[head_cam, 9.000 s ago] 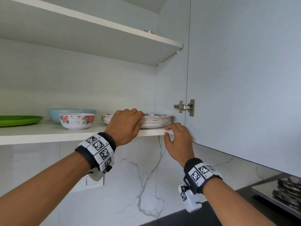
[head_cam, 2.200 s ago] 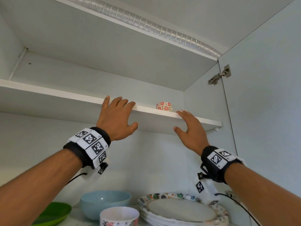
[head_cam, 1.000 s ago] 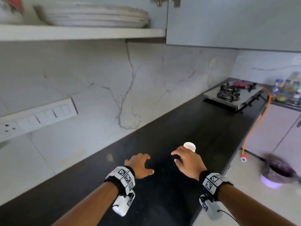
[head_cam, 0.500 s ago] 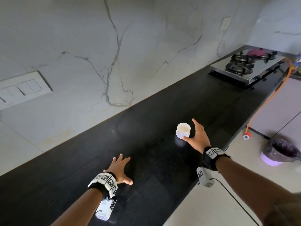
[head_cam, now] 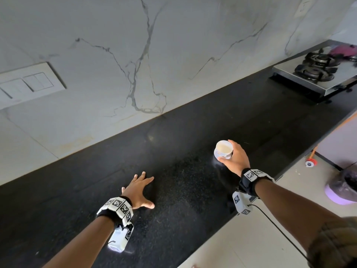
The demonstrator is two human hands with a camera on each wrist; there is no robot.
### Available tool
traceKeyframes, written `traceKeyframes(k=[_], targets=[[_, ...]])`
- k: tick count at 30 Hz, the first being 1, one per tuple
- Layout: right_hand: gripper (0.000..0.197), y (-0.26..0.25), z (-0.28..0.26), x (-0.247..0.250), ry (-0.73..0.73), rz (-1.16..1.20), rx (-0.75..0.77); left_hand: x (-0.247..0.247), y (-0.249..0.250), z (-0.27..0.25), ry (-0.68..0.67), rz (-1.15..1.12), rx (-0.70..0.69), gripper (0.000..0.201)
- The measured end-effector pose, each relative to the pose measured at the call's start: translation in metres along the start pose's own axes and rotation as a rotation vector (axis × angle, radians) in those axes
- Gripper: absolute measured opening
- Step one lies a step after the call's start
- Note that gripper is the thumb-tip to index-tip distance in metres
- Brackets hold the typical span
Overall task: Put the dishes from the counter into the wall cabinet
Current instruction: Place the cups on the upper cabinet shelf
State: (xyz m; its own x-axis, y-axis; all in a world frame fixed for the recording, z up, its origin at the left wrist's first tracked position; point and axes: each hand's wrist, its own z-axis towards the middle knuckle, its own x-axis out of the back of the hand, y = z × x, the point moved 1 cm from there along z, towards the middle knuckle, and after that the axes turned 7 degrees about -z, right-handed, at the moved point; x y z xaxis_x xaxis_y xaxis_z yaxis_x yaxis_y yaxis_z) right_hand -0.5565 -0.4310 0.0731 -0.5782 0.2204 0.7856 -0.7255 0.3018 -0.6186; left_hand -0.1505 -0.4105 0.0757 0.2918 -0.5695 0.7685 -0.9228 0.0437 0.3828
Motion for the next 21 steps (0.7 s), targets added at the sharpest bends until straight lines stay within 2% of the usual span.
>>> traceKeyframes(k=[5,14,17,21], targets=[[0.071,-0.004,-0.015,-0.005,0.043,0.039,0.004,-0.002,-0.001,-0.004,0.041,-0.033,-0.032,0.098],[0.07,-0.06,-0.072,-0.021,0.081,0.09,0.195,-0.019,-0.022,-0.048,0.264,-0.039,-0.194,0.033],[0.073,-0.095,-0.09,-0.018,0.11,0.089,0.275,-0.002,-0.025,-0.07,0.341,-0.078,-0.257,0.024],[0.074,-0.153,-0.116,-0.007,0.196,0.158,0.404,0.045,-0.028,-0.113,0.563,-0.125,-0.422,0.02]])
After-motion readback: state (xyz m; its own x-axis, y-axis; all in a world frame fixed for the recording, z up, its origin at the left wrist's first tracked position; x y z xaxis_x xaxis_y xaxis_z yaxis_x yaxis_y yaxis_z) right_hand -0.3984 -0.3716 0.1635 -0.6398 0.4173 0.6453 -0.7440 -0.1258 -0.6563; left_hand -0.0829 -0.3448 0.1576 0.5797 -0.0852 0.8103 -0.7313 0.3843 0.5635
